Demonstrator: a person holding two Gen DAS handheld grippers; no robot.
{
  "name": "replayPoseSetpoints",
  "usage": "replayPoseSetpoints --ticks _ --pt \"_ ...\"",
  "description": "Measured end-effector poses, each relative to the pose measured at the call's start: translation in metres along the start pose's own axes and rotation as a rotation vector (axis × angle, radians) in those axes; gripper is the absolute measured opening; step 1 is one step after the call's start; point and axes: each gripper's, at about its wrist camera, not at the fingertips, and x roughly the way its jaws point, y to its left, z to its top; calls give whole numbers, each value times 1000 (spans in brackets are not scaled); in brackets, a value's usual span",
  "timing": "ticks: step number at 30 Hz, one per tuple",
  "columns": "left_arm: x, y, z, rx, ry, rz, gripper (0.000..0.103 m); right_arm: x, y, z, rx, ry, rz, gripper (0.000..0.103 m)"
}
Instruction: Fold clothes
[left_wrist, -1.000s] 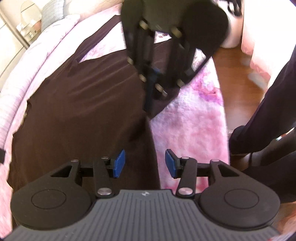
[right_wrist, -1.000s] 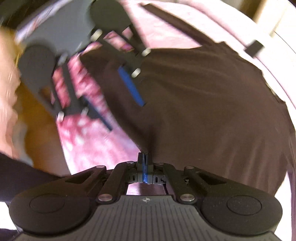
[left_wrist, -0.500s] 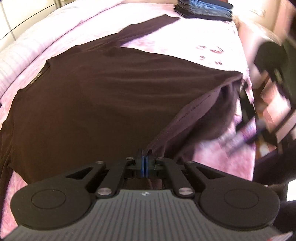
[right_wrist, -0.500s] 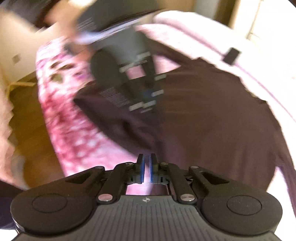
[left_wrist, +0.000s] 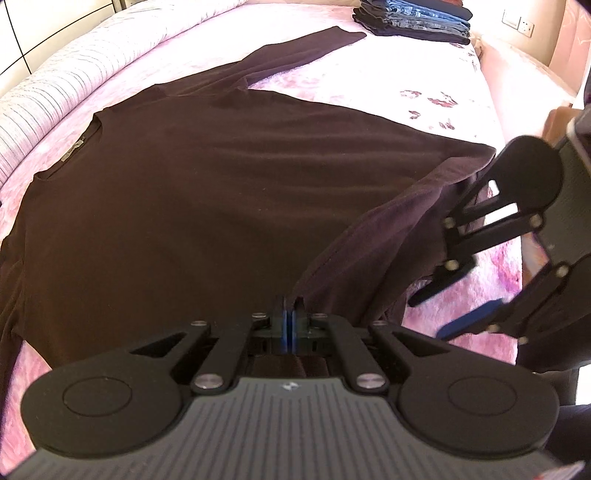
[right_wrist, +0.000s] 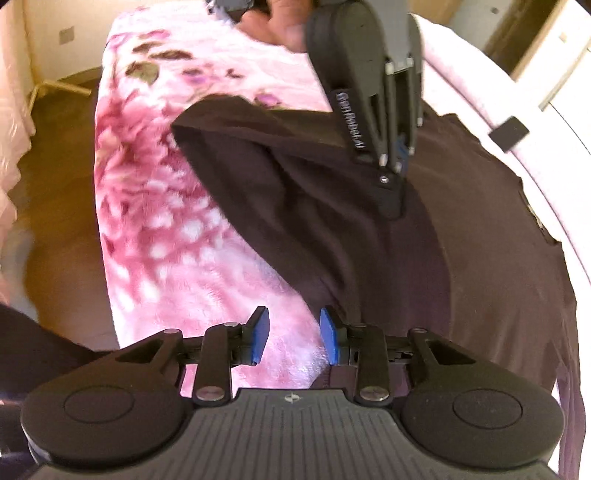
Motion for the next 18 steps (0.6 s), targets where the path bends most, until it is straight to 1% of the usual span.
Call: replayPoseSetpoints --ticks 1,4,5,7,9,10,11,12,15,18 --pt "0 0 0 2 1 1 1 5 1 1 -10 6 -9 33" --pt "1 0 -1 5 2 4 1 20 0 4 -48 8 -34 42" --pt "1 -1 -1 6 2 4 1 22 -1 5 -61 1 -40 44" --pt "1 -1 -2 8 2 7 1 25 -3 6 -64 -3 -36 41" --pt "1 -2 -3 10 3 10 1 25 -7 6 -38 1 -16 27" --pt "1 -3 -3 13 4 10 1 25 -8 6 -28 2 -12 24" --pt "0 -4 -3 19 3 11 1 24 -8 7 -19 1 -11 14" --pt "-1 -5 -3 24 2 12 1 23 -10 7 -5 2 -13 0" --pt "-5 -8 -4 36 -1 12 1 20 -20 10 58 1 -3 0" --pt "-15 -14 -8 54 -4 -16 1 10 -21 12 77 -3 40 0"
